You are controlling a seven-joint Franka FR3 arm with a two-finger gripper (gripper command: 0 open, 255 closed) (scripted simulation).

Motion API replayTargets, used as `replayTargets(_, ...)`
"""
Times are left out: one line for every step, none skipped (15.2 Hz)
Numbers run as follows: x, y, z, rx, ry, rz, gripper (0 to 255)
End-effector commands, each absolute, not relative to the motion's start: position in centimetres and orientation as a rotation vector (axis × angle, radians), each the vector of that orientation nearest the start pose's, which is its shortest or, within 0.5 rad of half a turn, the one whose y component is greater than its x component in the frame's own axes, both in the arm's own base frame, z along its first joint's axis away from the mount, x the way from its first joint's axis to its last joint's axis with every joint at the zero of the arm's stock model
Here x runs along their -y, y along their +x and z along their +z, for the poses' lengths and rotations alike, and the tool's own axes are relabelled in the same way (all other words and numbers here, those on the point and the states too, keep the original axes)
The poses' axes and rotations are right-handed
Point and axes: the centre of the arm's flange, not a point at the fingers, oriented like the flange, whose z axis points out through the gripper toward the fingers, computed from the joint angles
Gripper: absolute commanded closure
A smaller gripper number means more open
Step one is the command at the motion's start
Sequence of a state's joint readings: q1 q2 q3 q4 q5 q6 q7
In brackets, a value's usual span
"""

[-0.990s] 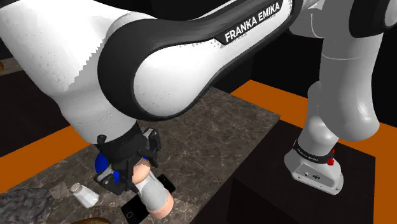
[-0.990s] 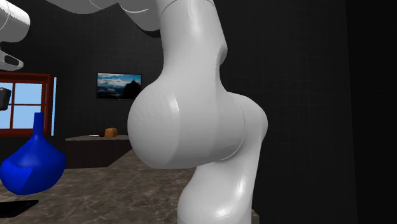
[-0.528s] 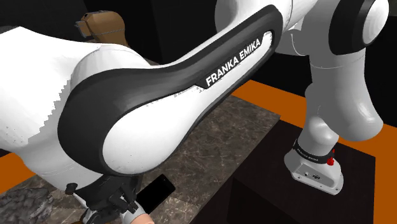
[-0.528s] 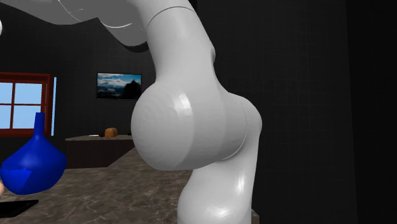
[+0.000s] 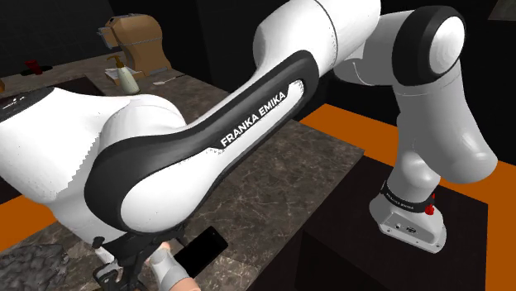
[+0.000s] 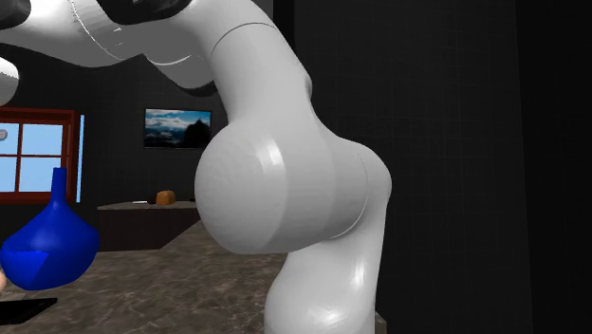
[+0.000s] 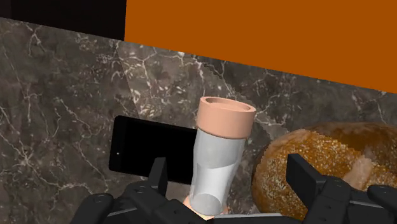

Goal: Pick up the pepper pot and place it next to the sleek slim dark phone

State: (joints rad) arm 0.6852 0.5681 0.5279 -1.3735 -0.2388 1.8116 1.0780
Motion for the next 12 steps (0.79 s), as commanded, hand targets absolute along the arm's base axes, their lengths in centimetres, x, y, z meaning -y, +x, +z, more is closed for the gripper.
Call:
replayTargets(-62.0, 34.6, 39.3, 0.186, -3.162, 0.113, 0)
replayTargets(-62.1, 35.5, 38.3, 0.171, -3.161, 0.118, 0)
replayTargets(-62.1, 36.4, 37.3, 0.155, -3.161, 0.124, 0)
replayTargets(-62.2, 37.2, 36.3, 0.140, -3.160, 0.129, 0)
replayTargets(-62.3, 38.1, 35.2, 0.124, -3.159, 0.135, 0)
replayTargets(-62.3, 39.0, 34.2, 0.109, -3.158, 0.140, 0)
replayTargets(-62.3, 39.9, 33.2, 0.094, -3.158, 0.146, 0)
replayTargets(-62.4, 40.7, 32.1, 0.078, -3.157, 0.151, 0)
replayTargets(-62.4, 41.6, 31.1, 0.063, -3.156, 0.157, 0)
replayTargets(-62.4, 41.6, 31.1, 0.063, -3.156, 0.157, 0)
replayTargets(-62.4, 41.6, 30.5, 0.063, -3.156, 0.157, 0)
replayTargets(-62.4, 41.5, 30.0, 0.063, -3.156, 0.157, 0)
